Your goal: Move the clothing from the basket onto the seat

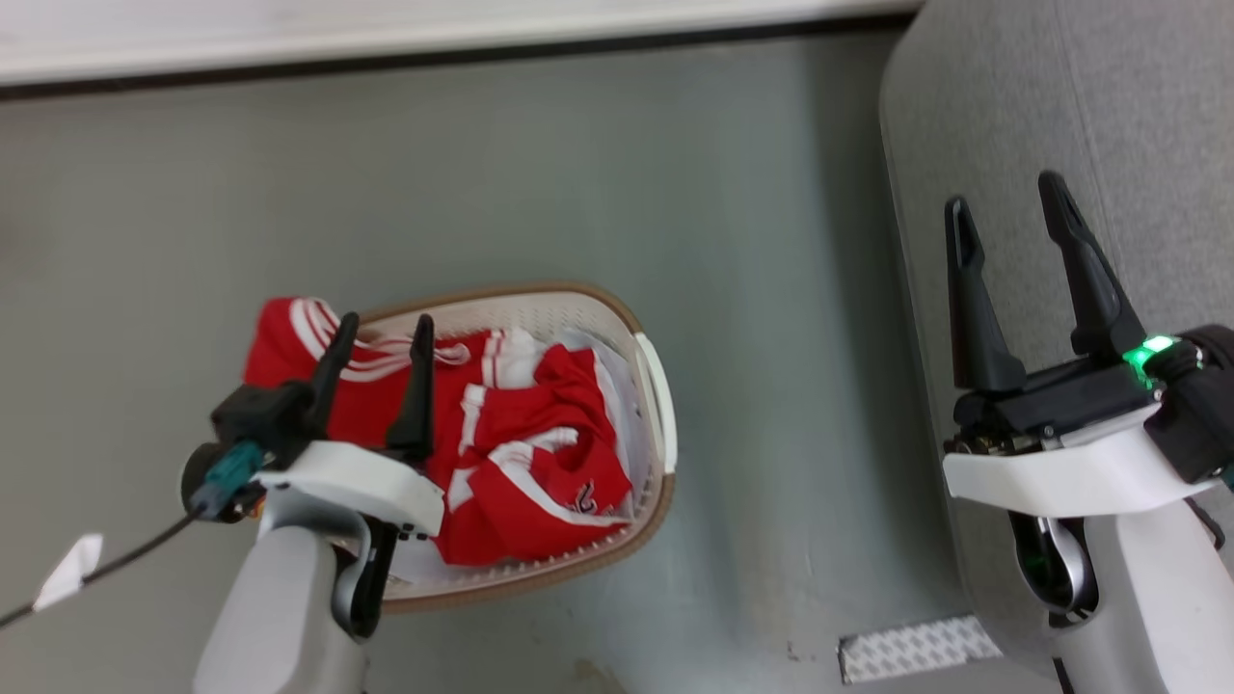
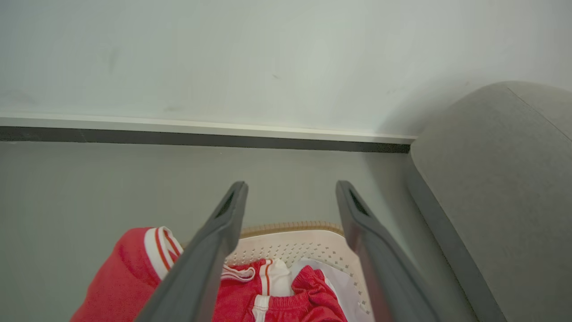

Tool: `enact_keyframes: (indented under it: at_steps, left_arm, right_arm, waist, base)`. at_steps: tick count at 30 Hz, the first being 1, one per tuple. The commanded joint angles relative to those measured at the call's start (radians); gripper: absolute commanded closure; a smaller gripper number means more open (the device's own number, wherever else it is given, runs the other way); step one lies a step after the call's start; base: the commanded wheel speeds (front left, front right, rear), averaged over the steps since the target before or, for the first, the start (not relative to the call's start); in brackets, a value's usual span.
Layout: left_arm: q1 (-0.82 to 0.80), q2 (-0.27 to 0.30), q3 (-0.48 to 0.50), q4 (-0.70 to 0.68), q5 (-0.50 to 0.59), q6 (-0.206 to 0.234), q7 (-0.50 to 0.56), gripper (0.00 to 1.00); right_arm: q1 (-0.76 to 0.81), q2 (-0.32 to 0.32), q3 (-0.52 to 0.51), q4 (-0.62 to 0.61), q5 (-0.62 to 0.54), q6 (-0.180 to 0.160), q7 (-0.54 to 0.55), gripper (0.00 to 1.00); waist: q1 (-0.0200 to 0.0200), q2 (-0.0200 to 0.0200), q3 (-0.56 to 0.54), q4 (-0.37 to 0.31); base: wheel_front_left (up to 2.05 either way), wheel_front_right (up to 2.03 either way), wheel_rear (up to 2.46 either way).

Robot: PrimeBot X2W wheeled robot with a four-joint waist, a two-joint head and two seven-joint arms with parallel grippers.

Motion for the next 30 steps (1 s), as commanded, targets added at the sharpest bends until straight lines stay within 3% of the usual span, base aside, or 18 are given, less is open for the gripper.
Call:
enact_keyframes:
  at_steps: [1, 13, 23, 30]
  left_arm:
    - [-0.021, 0.016, -0.011, 0.033, -0.014, -0.005, 0.001, 0.00]
    - [-0.242, 0.088, -0.170, 0.419, -0.126, -0.005, 0.142, 0.00]
    - [-0.353, 0.163, -0.280, 0.606, -0.239, -0.005, 0.297, 0.00]
    - [-0.379, 0.167, -0.330, 0.703, -0.274, -0.005, 0.393, 0.00]
  right_arm:
    - [-0.016, 0.000, 0.000, -0.007, -0.005, -0.002, 0.000, 0.00]
    - [-0.073, 0.017, -0.005, -0.041, 0.011, -0.002, 0.000, 0.00]
    - [-0.102, 0.019, -0.004, -0.064, 0.064, -0.002, 0.000, 0.00]
    - [-0.089, 0.018, 0.005, -0.058, 0.092, -0.002, 0.000, 0.00]
  waist:
    - [-0.0003, 0.0000, 0.048, -0.036]
    - [-0.0003, 0.0000, 0.187, -0.123]
    - [-0.0003, 0.0000, 0.285, -0.188]
    - [-0.0003, 0.0000, 0.310, -0.219]
  base:
    - [0.00, 0.00, 0.00]
    - [0.00, 0.00, 0.00]
    - [0.00, 0.00, 0.00]
    - [0.00, 0.00, 0.00]
